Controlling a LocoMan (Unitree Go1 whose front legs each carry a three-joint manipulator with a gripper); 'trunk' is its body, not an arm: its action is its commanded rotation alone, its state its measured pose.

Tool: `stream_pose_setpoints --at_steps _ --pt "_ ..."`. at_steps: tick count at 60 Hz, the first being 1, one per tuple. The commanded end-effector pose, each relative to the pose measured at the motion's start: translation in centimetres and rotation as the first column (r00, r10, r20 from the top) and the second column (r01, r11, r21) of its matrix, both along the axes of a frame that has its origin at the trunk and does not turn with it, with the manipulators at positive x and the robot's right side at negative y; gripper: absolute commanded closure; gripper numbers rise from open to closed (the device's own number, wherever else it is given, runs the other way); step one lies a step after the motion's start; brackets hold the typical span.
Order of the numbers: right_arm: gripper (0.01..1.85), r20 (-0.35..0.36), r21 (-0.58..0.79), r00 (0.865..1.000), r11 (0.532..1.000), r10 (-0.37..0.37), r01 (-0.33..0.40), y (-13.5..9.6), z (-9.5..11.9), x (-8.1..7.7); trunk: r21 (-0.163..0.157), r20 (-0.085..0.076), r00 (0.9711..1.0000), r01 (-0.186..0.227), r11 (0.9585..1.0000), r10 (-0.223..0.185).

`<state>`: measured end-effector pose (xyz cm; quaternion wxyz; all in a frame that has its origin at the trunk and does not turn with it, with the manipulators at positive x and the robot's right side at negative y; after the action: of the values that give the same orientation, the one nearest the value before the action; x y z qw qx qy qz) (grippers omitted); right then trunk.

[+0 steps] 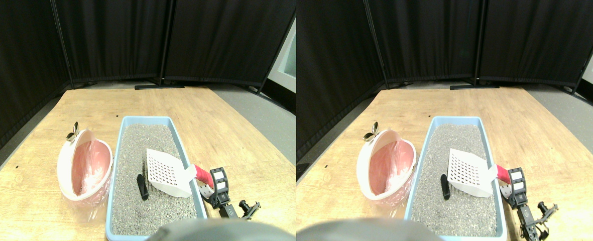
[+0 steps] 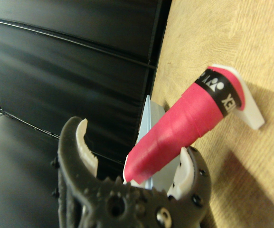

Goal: Scoop (unimanual)

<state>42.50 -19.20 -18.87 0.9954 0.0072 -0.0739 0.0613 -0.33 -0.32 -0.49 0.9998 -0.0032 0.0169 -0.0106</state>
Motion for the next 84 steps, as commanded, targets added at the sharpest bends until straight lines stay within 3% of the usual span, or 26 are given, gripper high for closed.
stream_pose_setpoints --at_steps 1,16,45,84 --pt "1.04 0.012 -0.006 1.0 1.0 -0.018 0.018 0.0 -0.1 0.4 -0.016 -0.021 0.9997 -0.012 0.9998 0.012" --pt "1.06 -0.046 0.045 0.998 0.998 -0.049 0.051 -0.2 -0.6 0.9 -0.006 -0.025 0.9997 -0.005 1.0 0.005" --pt "1.06 -0.039 0.119 0.997 0.99 -0.071 0.075 -0.3 -1.4 1.5 0.001 -0.024 0.9997 0.0 1.0 0.0" --pt "1.05 -0.055 0.147 0.993 0.983 -0.105 0.112 -0.1 -0.2 3.1 0.014 -0.006 0.9997 0.026 0.9996 -0.025"
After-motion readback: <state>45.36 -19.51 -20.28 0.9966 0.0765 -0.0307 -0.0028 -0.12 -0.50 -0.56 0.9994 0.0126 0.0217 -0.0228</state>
